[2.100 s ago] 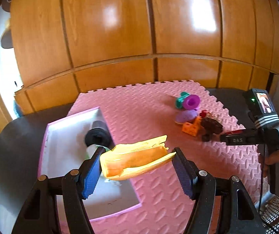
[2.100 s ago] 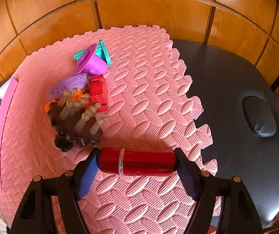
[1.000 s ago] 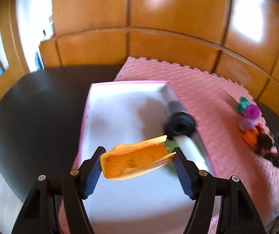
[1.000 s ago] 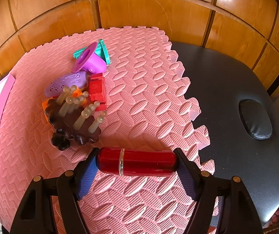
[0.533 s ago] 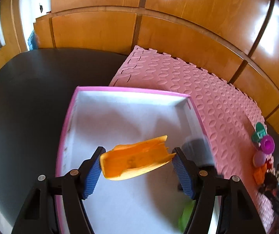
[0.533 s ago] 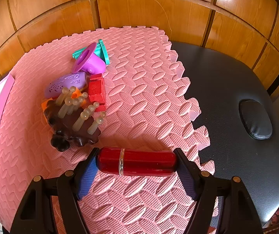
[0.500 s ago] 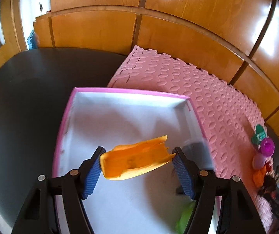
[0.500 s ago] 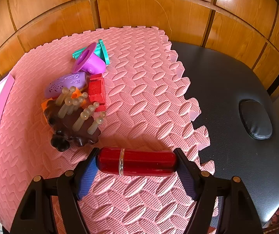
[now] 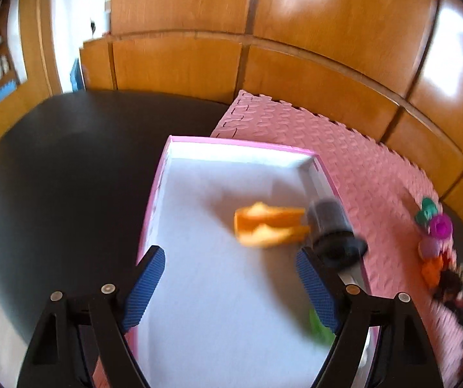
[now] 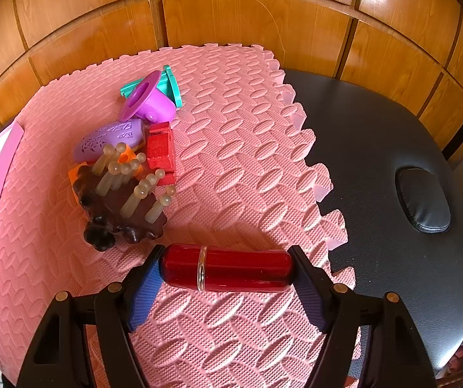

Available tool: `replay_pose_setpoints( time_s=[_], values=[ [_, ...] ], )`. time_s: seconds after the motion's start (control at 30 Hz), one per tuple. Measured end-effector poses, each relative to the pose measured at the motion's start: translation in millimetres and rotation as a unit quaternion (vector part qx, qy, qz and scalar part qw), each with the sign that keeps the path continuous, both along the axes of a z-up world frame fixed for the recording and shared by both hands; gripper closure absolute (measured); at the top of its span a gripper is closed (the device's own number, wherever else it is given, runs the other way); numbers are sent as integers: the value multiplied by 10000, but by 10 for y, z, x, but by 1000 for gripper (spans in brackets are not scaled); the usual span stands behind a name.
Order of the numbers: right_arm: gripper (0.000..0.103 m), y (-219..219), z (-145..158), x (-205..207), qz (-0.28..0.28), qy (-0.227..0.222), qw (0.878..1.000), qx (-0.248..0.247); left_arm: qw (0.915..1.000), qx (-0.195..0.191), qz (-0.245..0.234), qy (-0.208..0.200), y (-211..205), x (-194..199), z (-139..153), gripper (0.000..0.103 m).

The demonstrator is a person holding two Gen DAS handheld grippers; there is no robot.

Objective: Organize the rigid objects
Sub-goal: 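Lower the yellow piece into the box and open the left tool, then carry the red tube into the box and release it with the right tool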

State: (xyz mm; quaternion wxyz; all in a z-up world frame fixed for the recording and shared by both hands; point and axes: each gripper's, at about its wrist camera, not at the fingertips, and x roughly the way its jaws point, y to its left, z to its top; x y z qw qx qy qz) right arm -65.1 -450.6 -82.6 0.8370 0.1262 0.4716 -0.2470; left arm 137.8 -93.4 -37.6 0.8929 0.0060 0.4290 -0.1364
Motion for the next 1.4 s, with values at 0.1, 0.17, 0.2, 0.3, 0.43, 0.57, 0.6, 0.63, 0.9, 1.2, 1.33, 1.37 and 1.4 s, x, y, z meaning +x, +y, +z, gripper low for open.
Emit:
replay_pose_setpoints(
  time_s=[0.1,0.17,0.2,0.3,0.43,0.57,0.6,0.63,0.9,1.2,1.33,1.37,1.4],
  values=[
    [27,19,2,-6,10,10,10000,-38,9997,139,-111,-143,16,-238,23,19],
    [27,29,5,-14,34,14,10000,-51,9994,206,-169,-221,18,-394,35,19],
    [27,34,6,-16,48,17,10000,-59,9993,224,-203,-239,14,-455,38,19],
    [27,50,16,-18,111,10,9999,-68,9988,270,-254,-323,8,-628,58,19],
    [27,100,63,-49,182,-71,9998,-60,9984,304,-296,-374,5,-758,77,19],
    [27,169,121,-71,352,-220,9991,-7,9978,368,-325,-455,9,-865,98,19],
    [27,195,140,-75,419,-276,9987,21,9977,372,-319,-475,11,-882,105,19],
    [27,216,149,-73,466,-309,9984,37,9976,374,-315,-495,19,-903,117,19],
    [27,501,295,-55,1030,-678,9922,182,9977,272,-184,-588,173,-946,190,19],
    [27,1290,572,312,1876,-1222,9734,495,9978,150,161,-628,536,-908,233,19],
    [27,1832,734,647,2562,-1391,9547,590,9974,105,422,-579,751,-847,228,20],
    [27,1997,784,758,2775,-1430,9481,602,9973,93,477,-554,795,-823,226,20],
    [27,2113,818,837,2920,-1452,9435,590,9969,78,548,-552,848,-796,228,20]
  ],
)
